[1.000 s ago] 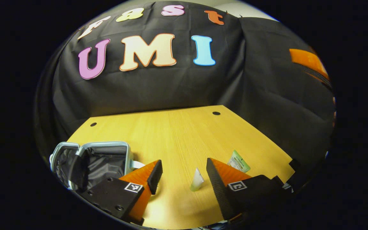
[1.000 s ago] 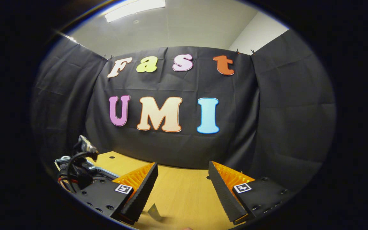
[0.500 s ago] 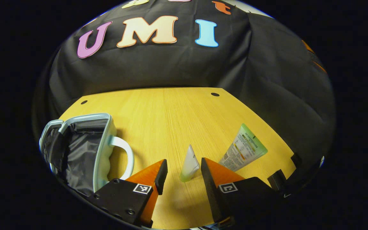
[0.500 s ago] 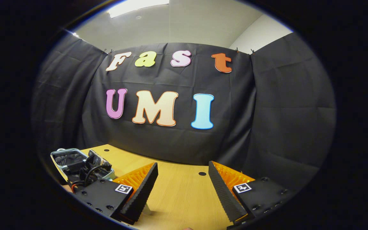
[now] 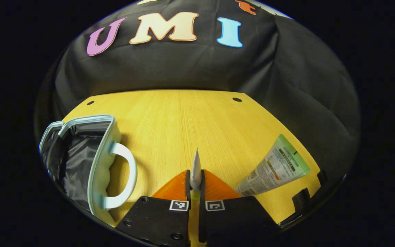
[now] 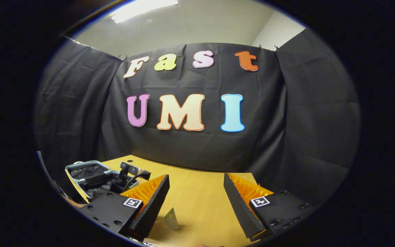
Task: First open the suitcase, pack the skin care products into it, and then close the suitcase.
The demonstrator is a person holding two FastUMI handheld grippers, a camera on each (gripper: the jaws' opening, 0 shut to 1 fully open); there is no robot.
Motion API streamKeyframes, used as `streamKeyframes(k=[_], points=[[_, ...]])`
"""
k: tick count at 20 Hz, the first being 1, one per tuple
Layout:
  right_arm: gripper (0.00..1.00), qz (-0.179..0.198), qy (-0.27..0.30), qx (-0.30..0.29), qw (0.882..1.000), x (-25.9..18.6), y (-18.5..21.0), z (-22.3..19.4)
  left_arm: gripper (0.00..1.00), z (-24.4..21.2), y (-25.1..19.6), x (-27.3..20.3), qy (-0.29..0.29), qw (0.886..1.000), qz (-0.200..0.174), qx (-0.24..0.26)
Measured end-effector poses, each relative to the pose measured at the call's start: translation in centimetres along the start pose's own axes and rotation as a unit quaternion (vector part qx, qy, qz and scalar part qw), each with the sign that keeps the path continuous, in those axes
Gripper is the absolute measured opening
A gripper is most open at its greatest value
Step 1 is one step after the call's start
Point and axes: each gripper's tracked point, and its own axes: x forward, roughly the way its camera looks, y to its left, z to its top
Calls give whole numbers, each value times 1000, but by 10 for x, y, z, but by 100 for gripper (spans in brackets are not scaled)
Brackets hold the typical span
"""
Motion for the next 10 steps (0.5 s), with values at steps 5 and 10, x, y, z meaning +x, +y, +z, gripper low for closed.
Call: streamKeyframes(k=[5,10], points=[[100,37,39,5,999,19,30,-51,2,32,6,-33,-20,1000,-1,13],[99,55,92,8,994,37,47,-118,3,66,18,-80,-53,998,13,9]])
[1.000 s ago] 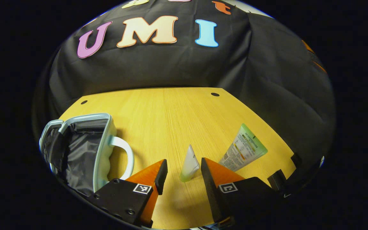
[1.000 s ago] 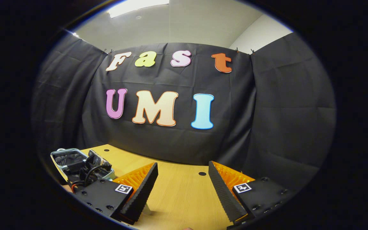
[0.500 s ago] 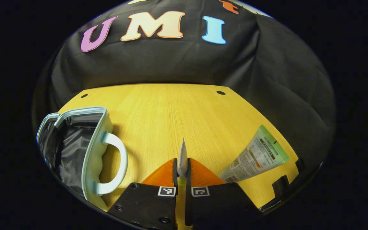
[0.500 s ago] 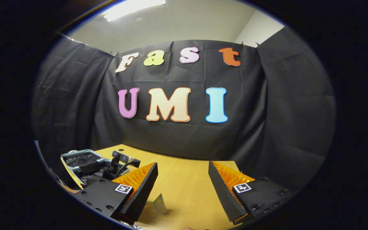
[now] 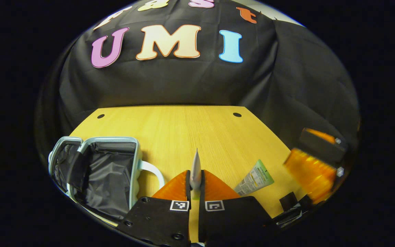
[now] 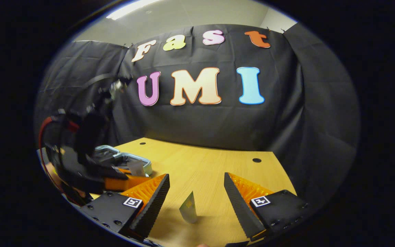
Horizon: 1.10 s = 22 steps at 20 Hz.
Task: First open the suitcase, pack the skin care products into it, and then close the suitcase.
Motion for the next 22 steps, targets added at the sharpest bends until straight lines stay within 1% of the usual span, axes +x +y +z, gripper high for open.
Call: streamKeyframes(k=[1,2,5,7,9,11,13,14,15,17,18,19,20,22], points=[[99,4,15,-3,1000,6,2,-14,3,12,0,-6,-23,1000,-4,2],[99,8,30,-6,1000,10,4,-30,2,19,3,-16,-29,1000,-1,6],[99,24,62,-10,998,23,13,-65,2,19,19,-34,-22,999,23,13],[99,28,75,-15,997,31,14,-83,2,19,29,-42,-23,999,35,3],[97,27,92,-24,995,38,14,-101,2,15,37,-53,-18,999,47,-6],[92,40,122,-19,991,48,18,-125,2,12,49,-61,-15,998,64,-6],[81,40,152,-15,987,52,17,-143,2,7,61,-65,-7,997,80,-8],[60,29,152,-11,988,51,13,-142,3,1,68,-67,4,996,89,-12],[40,31,154,-4,988,57,14,-143,2,-4,77,-69,12,995,98,-18],[31,31,164,3,986,59,12,-138,2,-10,92,-70,21,994,107,-26],[28,32,175,6,984,59,13,-140,2,-14,101,-69,31,993,110,-29],[28,28,178,8,984,59,13,-137,3,-18,112,-69,36,992,114,-29],[24,25,185,7,982,59,14,-137,3,-20,123,-68,41,992,117,-31],[25,21,192,22,981,61,21,-126,3,-26,145,-65,60,991,116,-36]])
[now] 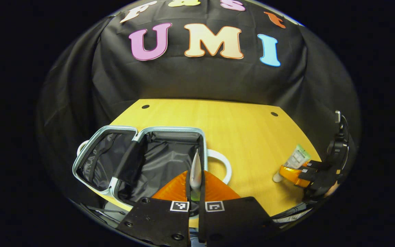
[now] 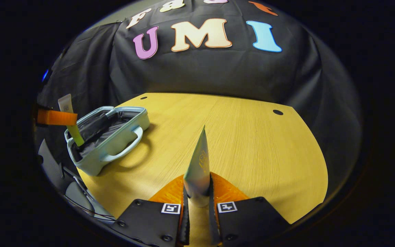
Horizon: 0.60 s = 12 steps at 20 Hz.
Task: First open the suitcase, pack the skin care products into it, and then close the suitcase.
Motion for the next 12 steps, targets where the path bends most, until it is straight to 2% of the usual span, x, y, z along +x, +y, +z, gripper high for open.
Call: streamKeyframes(k=[1,3,6,7,8,12], points=[[22,4,3,9,1000,-4,9,6,3,-3,13,5,13,1000,2,3],[24,19,4,20,1000,-9,32,21,2,-9,42,14,40,999,14,10],[24,40,3,25,999,-13,75,45,3,-17,66,30,74,997,4,21],[21,47,4,30,998,-13,89,52,3,-22,74,33,88,996,2,28],[24,56,7,38,998,-12,105,57,3,-27,81,38,104,994,0,35],[24,81,8,40,996,-11,164,80,3,-43,97,53,143,988,-28,52]])
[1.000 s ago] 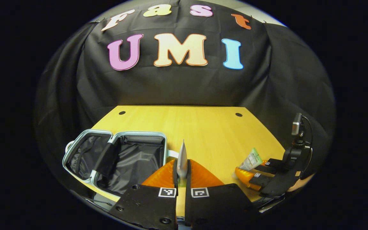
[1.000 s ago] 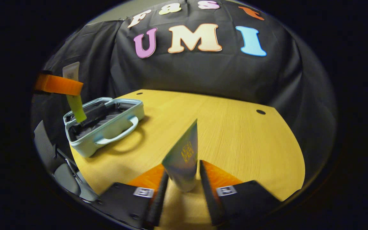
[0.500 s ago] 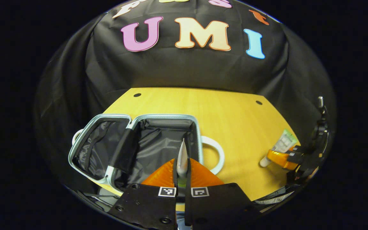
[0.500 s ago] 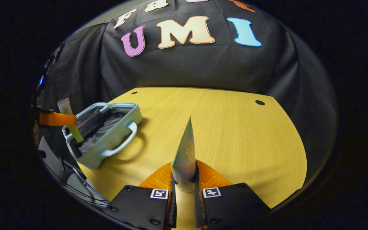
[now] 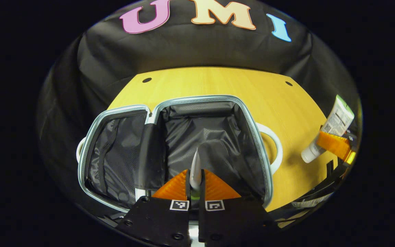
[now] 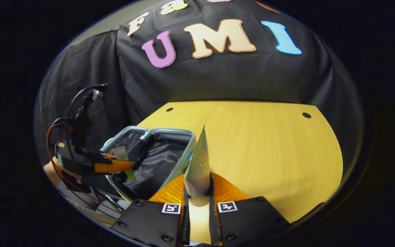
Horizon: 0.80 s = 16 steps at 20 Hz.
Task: First open the suitcase, pack the skin care products into it, and then close the suitcase.
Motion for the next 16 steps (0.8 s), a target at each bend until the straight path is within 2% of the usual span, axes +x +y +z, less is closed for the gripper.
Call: streamKeyframes(k=[4,6,7,8,11,13,14,15,16], points=[[24,39,21,30,999,16,56,1,4,-7,9,23,17,999,-36,3],[24,26,31,37,998,28,70,-2,4,-15,8,32,35,998,-59,2],[20,20,38,39,998,33,76,-6,4,-5,7,35,22,997,-73,8],[24,19,45,44,998,37,85,-10,4,-5,5,39,25,996,-87,18],[24,18,69,55,996,44,108,-23,5,-2,8,49,29,993,-105,34],[24,15,91,48,995,48,119,-34,12,-3,13,55,34,993,-105,32],[24,14,100,42,994,52,124,-39,18,-2,11,56,33,993,-114,26],[24,10,110,34,993,54,126,-44,25,0,9,52,27,992,-126,19],[24,2,122,30,992,59,125,-50,39,5,10,47,18,991,-133,11]])
